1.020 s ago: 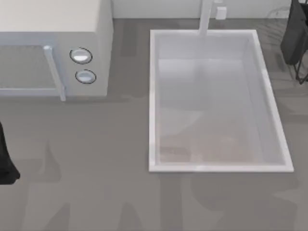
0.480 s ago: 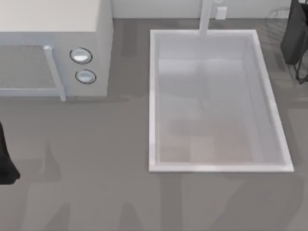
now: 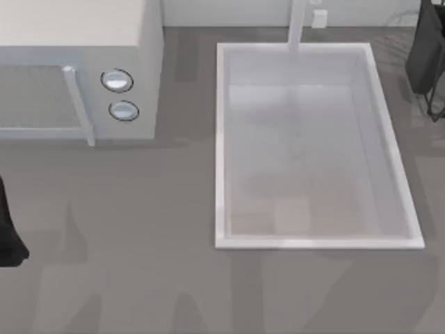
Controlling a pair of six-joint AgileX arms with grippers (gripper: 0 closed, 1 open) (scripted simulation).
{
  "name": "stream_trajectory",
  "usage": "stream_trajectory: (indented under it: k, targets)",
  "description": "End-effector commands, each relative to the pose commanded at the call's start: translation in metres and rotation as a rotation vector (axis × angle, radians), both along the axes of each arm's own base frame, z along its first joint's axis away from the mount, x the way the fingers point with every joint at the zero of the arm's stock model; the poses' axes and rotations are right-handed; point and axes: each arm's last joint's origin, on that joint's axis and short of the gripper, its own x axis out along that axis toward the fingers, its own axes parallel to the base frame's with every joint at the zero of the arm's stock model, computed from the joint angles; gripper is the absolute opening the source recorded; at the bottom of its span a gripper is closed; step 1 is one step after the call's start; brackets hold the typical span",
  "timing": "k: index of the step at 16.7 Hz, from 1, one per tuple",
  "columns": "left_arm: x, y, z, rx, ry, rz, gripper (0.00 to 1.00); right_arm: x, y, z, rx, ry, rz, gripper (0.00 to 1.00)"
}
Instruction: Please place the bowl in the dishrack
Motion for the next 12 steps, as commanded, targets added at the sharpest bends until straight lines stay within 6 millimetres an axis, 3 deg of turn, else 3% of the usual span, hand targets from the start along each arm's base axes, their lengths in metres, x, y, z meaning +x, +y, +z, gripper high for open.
stream_trajectory:
  k: [6,12]
  targets:
    - [0.0,0.0,0.0,0.0,0.0,0.0,1.0,0.0,0.0,0.0,0.0,0.0,0.0,0.98]
    - [0.0,0.0,0.0,0.0,0.0,0.0,1.0,0.0,0.0,0.0,0.0,0.0,0.0,1.0]
